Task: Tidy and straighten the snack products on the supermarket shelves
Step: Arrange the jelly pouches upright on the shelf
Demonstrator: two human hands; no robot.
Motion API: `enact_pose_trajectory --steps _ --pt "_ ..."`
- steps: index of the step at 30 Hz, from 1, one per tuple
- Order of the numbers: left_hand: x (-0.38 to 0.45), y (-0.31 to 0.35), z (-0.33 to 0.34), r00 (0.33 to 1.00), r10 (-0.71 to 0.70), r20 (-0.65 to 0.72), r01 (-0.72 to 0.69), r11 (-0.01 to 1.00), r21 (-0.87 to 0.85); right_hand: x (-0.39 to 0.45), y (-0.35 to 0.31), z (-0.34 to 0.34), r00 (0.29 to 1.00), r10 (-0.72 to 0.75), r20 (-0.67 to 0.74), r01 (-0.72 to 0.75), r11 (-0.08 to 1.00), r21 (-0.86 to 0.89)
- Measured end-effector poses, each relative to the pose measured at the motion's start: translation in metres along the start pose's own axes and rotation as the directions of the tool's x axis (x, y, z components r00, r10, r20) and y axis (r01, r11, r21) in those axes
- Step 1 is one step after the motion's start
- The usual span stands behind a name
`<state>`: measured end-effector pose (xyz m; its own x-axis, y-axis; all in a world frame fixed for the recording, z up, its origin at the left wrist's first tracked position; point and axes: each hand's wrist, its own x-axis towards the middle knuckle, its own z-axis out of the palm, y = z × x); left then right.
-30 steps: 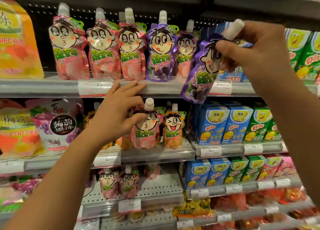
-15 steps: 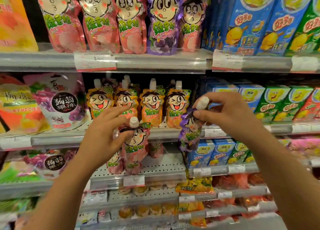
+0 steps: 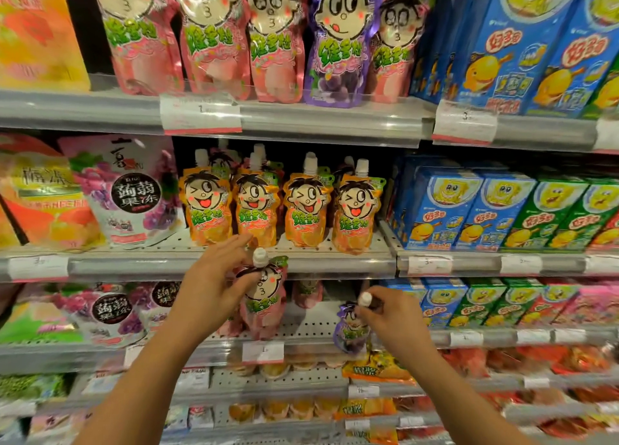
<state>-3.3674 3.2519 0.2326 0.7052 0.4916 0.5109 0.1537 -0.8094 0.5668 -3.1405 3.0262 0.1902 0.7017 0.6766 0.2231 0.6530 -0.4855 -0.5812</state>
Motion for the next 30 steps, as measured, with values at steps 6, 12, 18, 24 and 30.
enact_pose_trajectory --steps 6,12,18,24,30 --pt "0.000 -0.013 0.014 0.999 0.028 0.041 -0.030 0.999 0.045 0.017 0.005 0.031 0.995 0.062 -0.073 -0.064 0.998 -0.028" --pt "-0.001 -0.023 0.015 1.000 0.025 0.010 -0.025 1.000 0.013 0.039 0.011 0.053 0.994 0.113 -0.010 -0.114 0.987 -0.112" --pt "-0.001 -0.025 0.016 1.000 0.017 0.014 -0.017 1.000 -0.021 0.045 0.017 0.057 0.995 0.100 0.021 -0.096 0.988 -0.123" --pt "-0.001 -0.025 0.017 1.000 0.014 0.023 -0.013 0.999 -0.033 0.013 0.022 0.050 0.998 -0.037 -0.058 0.035 0.999 -0.029" --pt "0.001 -0.023 0.016 0.998 0.011 0.060 -0.011 1.000 -0.007 -0.046 -0.013 0.030 0.997 -0.078 -0.007 0.077 0.966 0.247"
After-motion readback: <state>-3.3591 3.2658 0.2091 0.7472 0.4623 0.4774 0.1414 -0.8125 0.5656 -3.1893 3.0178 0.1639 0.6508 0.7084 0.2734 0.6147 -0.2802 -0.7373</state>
